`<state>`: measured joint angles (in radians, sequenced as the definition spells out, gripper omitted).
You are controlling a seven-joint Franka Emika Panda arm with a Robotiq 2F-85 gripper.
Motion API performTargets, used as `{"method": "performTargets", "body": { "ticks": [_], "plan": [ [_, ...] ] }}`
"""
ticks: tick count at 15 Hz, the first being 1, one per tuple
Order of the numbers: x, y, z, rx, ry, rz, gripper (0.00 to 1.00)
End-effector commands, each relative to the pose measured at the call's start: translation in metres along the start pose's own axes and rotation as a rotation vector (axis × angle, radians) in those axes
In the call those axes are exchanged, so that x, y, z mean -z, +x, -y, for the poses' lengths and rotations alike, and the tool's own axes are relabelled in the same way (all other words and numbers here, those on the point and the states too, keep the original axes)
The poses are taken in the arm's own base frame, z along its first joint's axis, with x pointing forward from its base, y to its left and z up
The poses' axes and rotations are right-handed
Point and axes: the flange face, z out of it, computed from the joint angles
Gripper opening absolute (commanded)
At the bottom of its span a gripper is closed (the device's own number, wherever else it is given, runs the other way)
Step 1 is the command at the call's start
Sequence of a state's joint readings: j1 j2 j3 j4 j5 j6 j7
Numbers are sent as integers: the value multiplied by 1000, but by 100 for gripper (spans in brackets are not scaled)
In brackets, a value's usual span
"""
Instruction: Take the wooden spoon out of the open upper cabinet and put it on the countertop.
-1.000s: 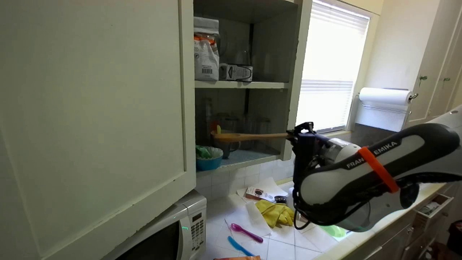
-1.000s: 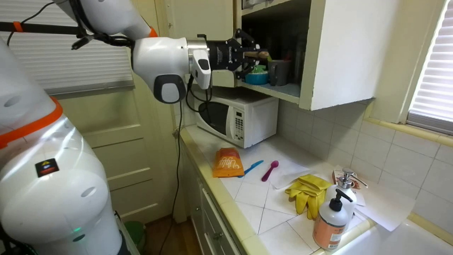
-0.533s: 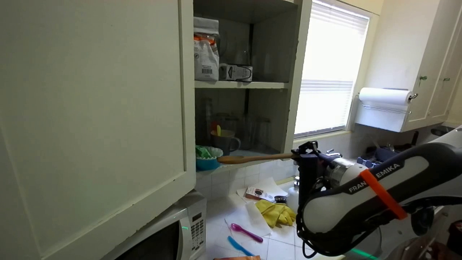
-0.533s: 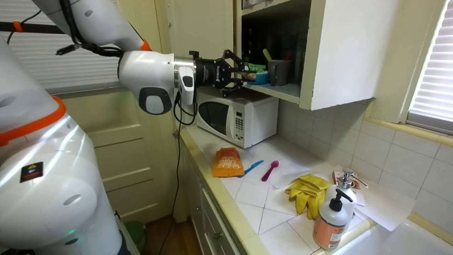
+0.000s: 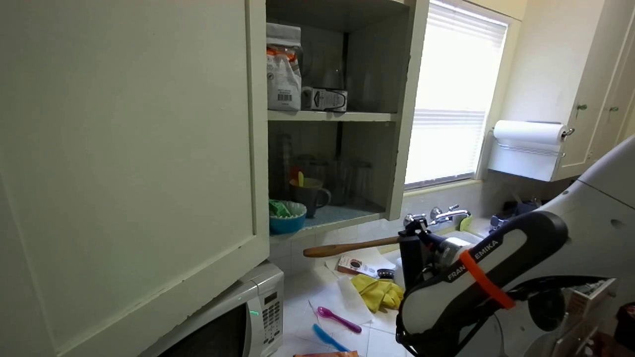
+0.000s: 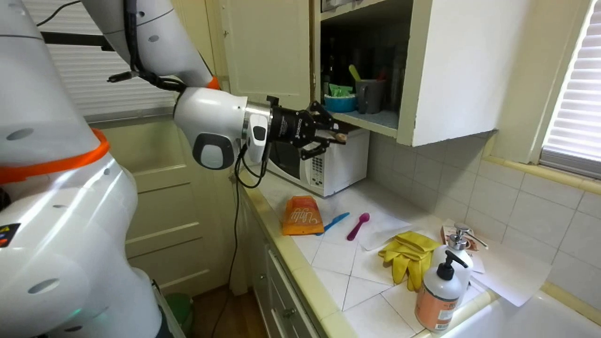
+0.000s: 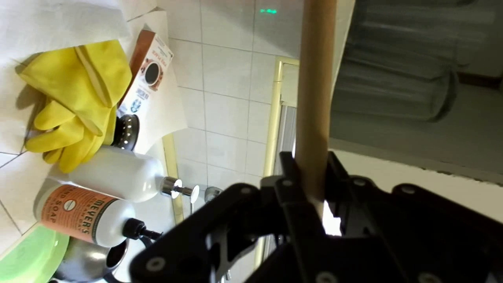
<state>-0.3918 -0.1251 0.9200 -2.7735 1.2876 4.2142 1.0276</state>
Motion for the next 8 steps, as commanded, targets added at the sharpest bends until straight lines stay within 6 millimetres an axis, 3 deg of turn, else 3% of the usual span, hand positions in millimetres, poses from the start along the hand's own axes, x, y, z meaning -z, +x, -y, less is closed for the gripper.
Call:
{"method": "performTargets", "body": {
  "ticks": [1, 8],
  "plan": [
    [-9, 2, -24, 11, -72, -38, 5],
    [-41, 15, -66, 134, -216, -83, 5]
  ]
}}
